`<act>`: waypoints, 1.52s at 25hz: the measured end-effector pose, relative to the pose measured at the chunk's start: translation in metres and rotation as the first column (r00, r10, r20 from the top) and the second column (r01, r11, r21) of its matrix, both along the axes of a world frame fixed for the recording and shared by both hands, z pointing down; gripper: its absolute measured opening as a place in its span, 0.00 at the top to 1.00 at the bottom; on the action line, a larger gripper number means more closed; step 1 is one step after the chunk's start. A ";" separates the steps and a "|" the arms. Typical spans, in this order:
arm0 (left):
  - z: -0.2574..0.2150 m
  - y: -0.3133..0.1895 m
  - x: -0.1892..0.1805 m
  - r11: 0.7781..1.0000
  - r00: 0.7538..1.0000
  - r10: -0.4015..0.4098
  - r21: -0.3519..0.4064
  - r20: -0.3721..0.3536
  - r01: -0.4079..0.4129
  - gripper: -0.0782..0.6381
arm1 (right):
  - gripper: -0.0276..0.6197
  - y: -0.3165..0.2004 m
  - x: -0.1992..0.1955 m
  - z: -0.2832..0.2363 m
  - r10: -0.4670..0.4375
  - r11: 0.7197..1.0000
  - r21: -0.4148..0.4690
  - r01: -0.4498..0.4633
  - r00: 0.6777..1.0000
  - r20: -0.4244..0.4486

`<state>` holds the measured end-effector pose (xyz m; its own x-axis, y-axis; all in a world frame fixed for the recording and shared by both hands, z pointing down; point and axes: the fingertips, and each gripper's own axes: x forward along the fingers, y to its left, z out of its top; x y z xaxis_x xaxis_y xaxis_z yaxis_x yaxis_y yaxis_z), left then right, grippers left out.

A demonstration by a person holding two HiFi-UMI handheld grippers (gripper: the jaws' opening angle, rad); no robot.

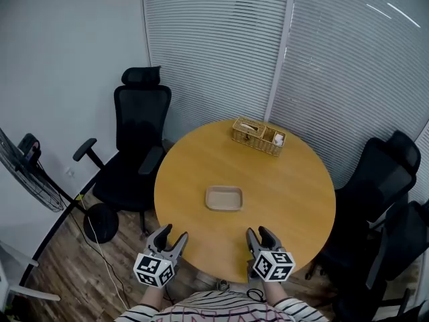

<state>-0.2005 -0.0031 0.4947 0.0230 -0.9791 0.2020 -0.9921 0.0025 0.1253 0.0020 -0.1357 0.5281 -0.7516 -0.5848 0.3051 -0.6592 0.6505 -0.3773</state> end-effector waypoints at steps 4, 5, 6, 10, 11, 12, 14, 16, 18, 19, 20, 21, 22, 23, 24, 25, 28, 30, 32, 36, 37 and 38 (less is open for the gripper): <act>0.008 -0.039 0.000 1.000 1.000 -0.010 -0.017 0.003 0.010 0.60 | 0.67 -0.035 -0.005 0.006 -0.032 0.999 -0.006 0.032 0.999 -0.008; 0.011 -0.047 0.000 1.000 1.000 -0.011 -0.025 0.006 0.012 0.60 | 0.67 -0.043 -0.005 0.009 -0.039 0.999 -0.009 0.039 0.999 -0.014; 0.014 -0.054 0.001 0.999 1.000 -0.013 -0.033 0.009 0.013 0.60 | 0.68 -0.050 -0.006 0.012 -0.046 0.999 -0.013 0.046 0.999 -0.020; 0.022 -0.078 -0.005 0.998 1.000 -0.013 -0.058 0.011 0.014 0.60 | 0.68 -0.074 -0.013 0.023 -0.054 0.998 -0.031 0.053 0.998 -0.035; 0.023 -0.084 -0.008 0.998 1.000 -0.013 -0.063 0.010 0.013 0.60 | 0.68 -0.078 -0.015 0.026 -0.053 0.998 -0.038 0.051 0.998 -0.036; 0.025 -0.088 -0.010 0.998 1.000 -0.012 -0.068 0.007 0.013 0.60 | 0.69 -0.081 -0.018 0.029 -0.053 0.998 -0.045 0.051 0.998 -0.037; 0.031 -0.097 -0.017 0.997 1.000 -0.009 -0.078 -0.001 0.009 0.60 | 0.69 -0.086 -0.026 0.035 -0.056 0.997 -0.053 0.054 0.997 -0.044; 0.038 -0.107 -0.025 0.996 1.000 0.005 -0.084 -0.011 -0.006 0.60 | 0.69 -0.090 -0.035 0.040 -0.055 0.997 -0.055 0.052 0.997 -0.053; 0.042 -0.119 -0.032 0.995 0.999 0.036 -0.089 -0.022 -0.038 0.60 | 0.69 -0.094 -0.043 0.044 -0.039 0.998 -0.055 0.035 0.997 -0.064; 0.044 -0.125 -0.035 0.994 0.998 0.055 -0.093 -0.028 -0.058 0.60 | 0.70 -0.096 -0.046 0.045 -0.027 0.998 -0.057 0.023 0.997 -0.070; 0.046 -0.131 -0.039 0.992 0.997 0.074 -0.097 -0.032 -0.077 0.60 | 0.70 -0.098 -0.049 0.047 -0.012 0.998 -0.060 0.008 0.997 -0.075; 0.047 -0.137 -0.042 0.990 0.995 0.091 -0.103 -0.034 -0.094 0.60 | 0.70 -0.099 -0.051 0.048 0.003 0.998 -0.065 -0.008 0.997 -0.078; 0.049 -0.143 -0.046 0.988 0.994 0.107 -0.109 -0.035 -0.110 0.60 | 0.70 -0.101 -0.053 0.050 0.018 0.997 -0.070 -0.024 0.997 -0.081; 0.050 -0.149 -0.051 0.985 0.992 0.121 -0.115 -0.036 -0.125 0.60 | 0.70 -0.103 -0.055 0.052 0.034 0.996 -0.075 -0.040 0.996 -0.085; 0.052 -0.155 -0.054 0.983 0.990 0.135 -0.120 -0.039 -0.139 0.60 | 0.70 -0.106 -0.056 0.054 0.049 0.995 -0.079 -0.057 0.995 -0.090; 0.054 -0.162 -0.058 0.980 0.988 0.148 -0.124 -0.044 -0.153 0.60 | 0.70 -0.108 -0.057 0.057 0.065 0.994 -0.083 -0.073 0.993 -0.096; 0.062 -0.182 -0.066 0.971 0.980 0.190 -0.134 -0.055 -0.196 0.60 | 0.70 -0.119 -0.061 0.065 0.112 0.988 -0.094 -0.122 0.988 -0.109; 0.068 -0.193 -0.070 0.964 0.974 0.217 -0.141 -0.060 -0.224 0.60 | 0.70 -0.124 -0.063 0.069 0.143 0.983 -0.099 -0.155 0.983 -0.113; 0.074 -0.201 -0.073 0.957 0.968 0.241 -0.150 -0.066 -0.249 0.60 | 0.70 -0.129 -0.063 0.072 0.173 0.977 -0.102 -0.186 0.978 -0.118; 0.088 -0.218 -0.076 0.939 0.954 0.286 -0.172 -0.084 -0.297 0.60 | 0.70 -0.142 -0.066 0.081 0.223 0.965 -0.108 -0.237 0.967 -0.126; 0.092 -0.222 -0.076 0.934 0.951 0.297 -0.179 -0.089 -0.309 0.60 | 0.70 -0.145 -0.067 0.084 0.233 0.963 -0.110 -0.248 0.964 -0.128; 0.095 -0.226 -0.076 0.929 0.947 0.307 -0.185 -0.093 -0.320 0.60 | 0.70 -0.147 -0.068 0.087 0.243 0.960 -0.112 -0.257 0.961 -0.131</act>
